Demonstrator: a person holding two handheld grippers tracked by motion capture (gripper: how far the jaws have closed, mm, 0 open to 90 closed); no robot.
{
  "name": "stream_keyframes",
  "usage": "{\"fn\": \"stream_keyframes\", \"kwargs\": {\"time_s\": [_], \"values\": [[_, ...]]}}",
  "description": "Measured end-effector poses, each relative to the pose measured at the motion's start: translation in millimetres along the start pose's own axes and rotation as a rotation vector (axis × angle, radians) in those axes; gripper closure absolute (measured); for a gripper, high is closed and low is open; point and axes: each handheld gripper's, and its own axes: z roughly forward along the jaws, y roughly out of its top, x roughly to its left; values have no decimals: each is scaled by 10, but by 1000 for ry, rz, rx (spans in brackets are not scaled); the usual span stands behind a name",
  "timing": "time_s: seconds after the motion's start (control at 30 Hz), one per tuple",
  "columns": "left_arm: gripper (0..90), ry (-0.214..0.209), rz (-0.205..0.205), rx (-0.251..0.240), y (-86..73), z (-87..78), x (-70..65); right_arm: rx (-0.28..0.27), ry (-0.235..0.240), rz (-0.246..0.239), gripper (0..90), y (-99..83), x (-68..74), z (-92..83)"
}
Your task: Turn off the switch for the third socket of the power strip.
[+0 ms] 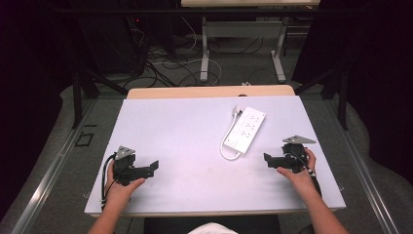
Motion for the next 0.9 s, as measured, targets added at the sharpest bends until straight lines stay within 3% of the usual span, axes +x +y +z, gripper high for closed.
{"fn": "stream_keyframes", "kwargs": {"time_s": [0.2, 0.4, 0.9], "values": [[26, 3, 4, -20, 7, -35, -23, -26, -28, -43, 0, 43, 84, -61], [26, 23, 11, -38, 6, -49, -60, -27, -27, -39, 0, 73, 104, -92], [5, 40, 19, -41, -5, -50, -89, 23, -19, -59, 19, 297, 247, -70]]}}
